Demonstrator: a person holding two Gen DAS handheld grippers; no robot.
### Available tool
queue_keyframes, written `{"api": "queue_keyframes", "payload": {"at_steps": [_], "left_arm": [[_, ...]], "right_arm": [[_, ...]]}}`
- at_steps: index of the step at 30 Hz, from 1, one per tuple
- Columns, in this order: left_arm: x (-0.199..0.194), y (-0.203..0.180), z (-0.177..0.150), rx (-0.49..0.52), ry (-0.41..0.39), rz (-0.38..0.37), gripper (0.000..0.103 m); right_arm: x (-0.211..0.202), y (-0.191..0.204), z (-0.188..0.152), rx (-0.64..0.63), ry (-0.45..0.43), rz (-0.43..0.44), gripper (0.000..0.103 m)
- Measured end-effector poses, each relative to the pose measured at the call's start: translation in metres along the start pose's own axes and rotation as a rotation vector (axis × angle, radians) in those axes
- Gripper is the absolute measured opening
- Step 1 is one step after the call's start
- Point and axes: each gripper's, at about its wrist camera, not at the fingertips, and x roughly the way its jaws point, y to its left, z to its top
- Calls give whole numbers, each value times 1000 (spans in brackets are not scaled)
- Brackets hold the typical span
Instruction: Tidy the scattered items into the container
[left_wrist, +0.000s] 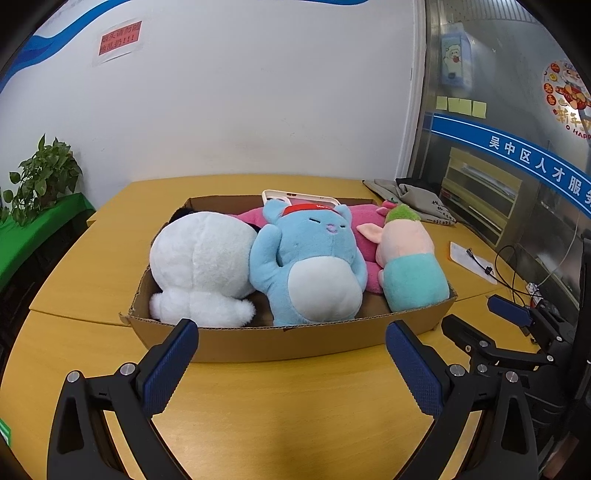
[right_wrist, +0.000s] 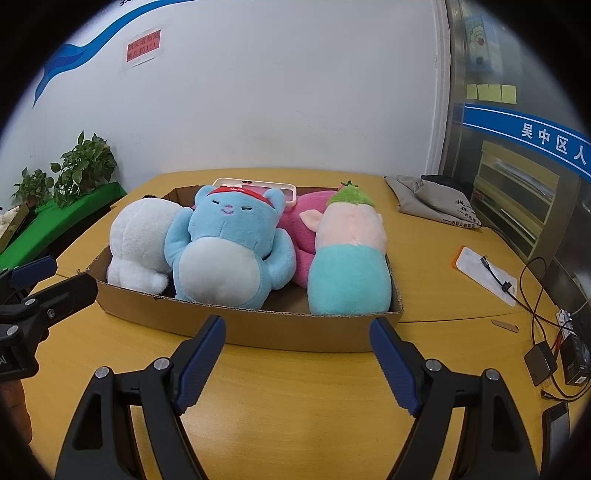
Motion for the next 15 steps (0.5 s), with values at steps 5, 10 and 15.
{"api": "queue_keyframes", "payload": {"at_steps": [5, 10, 15], "left_arm": [[2, 3, -1, -11, 4, -4, 103], [7, 2, -3, -11, 13, -8, 103], [7, 4, -6, -8, 20, -2, 103]], "right_arm": [[1, 1, -1, -9, 2, 3, 80], [-1, -5, -3, -4, 4, -8, 80], [2, -6, -3, 5, 8, -7, 80]]}}
